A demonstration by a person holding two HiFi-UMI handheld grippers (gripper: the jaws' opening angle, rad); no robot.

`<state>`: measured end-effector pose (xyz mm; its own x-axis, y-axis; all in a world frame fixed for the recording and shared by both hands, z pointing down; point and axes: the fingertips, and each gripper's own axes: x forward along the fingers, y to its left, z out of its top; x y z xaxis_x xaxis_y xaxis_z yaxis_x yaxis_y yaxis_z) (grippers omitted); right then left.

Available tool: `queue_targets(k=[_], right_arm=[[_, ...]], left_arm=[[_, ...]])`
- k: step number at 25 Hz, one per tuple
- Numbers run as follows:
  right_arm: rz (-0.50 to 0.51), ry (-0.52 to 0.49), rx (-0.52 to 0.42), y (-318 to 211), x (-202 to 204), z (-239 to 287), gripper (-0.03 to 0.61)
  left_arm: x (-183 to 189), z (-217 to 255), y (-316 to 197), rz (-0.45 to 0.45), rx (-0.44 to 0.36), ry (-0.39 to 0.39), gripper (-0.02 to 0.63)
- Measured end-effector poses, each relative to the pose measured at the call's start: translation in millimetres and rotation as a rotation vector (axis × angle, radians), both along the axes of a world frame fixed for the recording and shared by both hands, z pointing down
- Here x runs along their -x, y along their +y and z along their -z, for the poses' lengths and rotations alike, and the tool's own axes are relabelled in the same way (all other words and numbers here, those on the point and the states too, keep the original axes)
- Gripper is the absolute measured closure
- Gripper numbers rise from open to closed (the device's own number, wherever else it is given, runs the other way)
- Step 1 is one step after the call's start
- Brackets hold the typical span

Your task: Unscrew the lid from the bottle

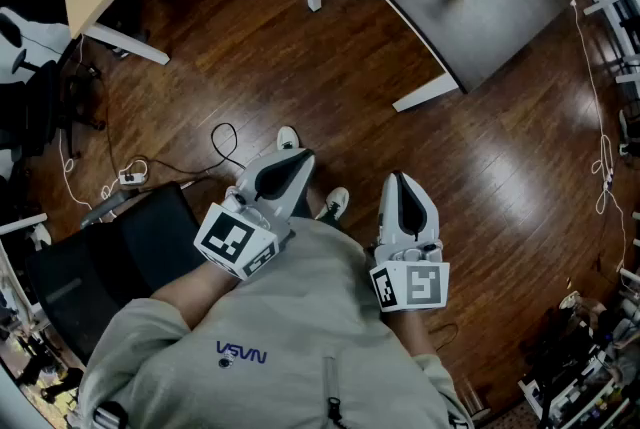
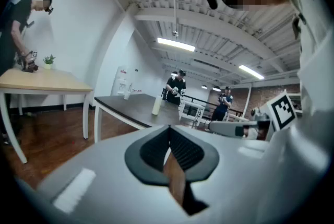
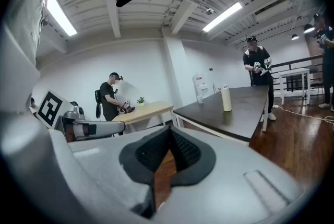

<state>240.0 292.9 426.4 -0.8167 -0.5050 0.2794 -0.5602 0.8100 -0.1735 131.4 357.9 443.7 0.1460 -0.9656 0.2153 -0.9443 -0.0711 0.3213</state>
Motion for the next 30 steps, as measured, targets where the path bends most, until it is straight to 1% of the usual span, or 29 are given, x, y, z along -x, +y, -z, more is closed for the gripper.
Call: queue_targets(k=[5, 9, 15, 21, 26, 30], right_arm=[[0.011, -0.003, 0.001, -22, 35, -2, 0.580], [0.024, 0.038, -0.009, -36, 63, 3, 0.580], [0.028, 0.064, -0.083, -56, 110, 31, 0.580], [-0.001, 0.078, -0.145, -73, 147, 52, 0.580], [0.004, 0.095, -0.173, -85, 161, 59, 0.580], [0.001, 0.089, -0.159, -95, 169, 59, 0.580]], left_arm=[[27, 3, -28, -0.018, -0.014, -0.024, 0.612], [57, 6, -44, -0.007, -0.028, 0.004, 0.612], [117, 31, -63, 0.042, -0.114, 0.002, 0.612], [160, 39, -73, 0.048, -0.173, 0.014, 0.612], [187, 42, -78, 0.076, -0.190, 0.008, 0.612], [202, 43, -74, 0.111, -0.182, -0.005, 0.612]])
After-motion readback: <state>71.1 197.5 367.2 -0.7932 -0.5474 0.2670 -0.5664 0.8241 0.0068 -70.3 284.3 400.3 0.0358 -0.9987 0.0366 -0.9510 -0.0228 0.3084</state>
